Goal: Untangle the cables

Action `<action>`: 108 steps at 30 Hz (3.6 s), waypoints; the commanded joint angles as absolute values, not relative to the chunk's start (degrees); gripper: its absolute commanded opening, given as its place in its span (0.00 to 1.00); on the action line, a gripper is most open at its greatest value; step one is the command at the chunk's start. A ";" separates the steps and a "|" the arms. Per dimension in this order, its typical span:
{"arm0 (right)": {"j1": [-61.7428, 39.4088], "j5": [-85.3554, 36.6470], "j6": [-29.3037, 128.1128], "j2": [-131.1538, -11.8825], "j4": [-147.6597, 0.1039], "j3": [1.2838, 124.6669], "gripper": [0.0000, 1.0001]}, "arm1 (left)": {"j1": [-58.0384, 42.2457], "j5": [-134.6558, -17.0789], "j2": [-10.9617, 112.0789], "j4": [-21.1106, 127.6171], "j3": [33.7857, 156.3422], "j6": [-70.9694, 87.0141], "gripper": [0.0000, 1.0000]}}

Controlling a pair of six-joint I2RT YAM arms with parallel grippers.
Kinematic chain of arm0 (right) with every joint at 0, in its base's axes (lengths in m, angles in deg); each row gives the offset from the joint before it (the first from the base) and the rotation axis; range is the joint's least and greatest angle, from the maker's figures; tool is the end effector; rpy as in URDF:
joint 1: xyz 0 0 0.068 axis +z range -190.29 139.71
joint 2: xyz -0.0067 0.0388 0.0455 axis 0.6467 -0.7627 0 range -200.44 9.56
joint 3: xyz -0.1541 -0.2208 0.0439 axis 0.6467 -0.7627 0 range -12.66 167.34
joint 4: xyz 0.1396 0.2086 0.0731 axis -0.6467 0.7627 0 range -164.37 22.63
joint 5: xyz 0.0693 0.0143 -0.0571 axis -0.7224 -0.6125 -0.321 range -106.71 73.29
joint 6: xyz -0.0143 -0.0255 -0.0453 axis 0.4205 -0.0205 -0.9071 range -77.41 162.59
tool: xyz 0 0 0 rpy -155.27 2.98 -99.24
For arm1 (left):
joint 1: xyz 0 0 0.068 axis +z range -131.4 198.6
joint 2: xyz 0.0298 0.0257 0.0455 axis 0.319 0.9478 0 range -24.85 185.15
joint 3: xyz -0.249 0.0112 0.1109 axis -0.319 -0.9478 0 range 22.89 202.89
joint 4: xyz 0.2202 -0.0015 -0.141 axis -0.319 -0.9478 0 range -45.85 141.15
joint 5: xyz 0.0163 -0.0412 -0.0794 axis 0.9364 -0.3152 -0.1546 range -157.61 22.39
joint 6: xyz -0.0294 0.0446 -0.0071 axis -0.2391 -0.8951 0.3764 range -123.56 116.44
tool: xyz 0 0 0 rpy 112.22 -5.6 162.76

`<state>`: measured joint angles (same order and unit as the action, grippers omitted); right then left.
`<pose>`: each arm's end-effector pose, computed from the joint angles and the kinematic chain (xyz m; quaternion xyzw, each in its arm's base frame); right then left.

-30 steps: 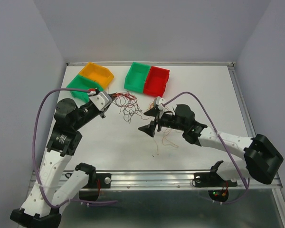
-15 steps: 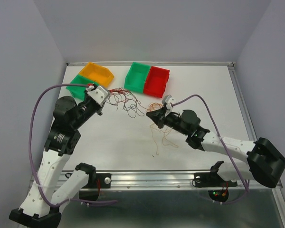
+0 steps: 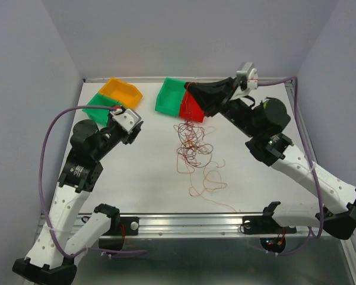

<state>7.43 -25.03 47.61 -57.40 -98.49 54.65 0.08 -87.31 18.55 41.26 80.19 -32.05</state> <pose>0.1715 0.1965 0.4631 -0.2533 0.4806 0.4077 0.7339 0.1469 -0.0618 0.4195 0.3827 0.5662 -0.0536 0.7280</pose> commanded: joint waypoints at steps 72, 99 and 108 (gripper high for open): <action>7.69 15.89 35.74 -48.98 -98.28 79.91 0.01 | -12.07 -76.55 55.60 65.83 74.50 -25.43 0.76; 7.70 17.57 36.79 -49.06 -101.18 69.87 0.01 | -27.19 -84.75 64.70 67.05 75.45 -32.83 0.85; 7.70 15.02 37.84 -48.18 -101.27 68.20 0.00 | -27.10 -75.16 72.01 75.58 77.74 -30.01 0.84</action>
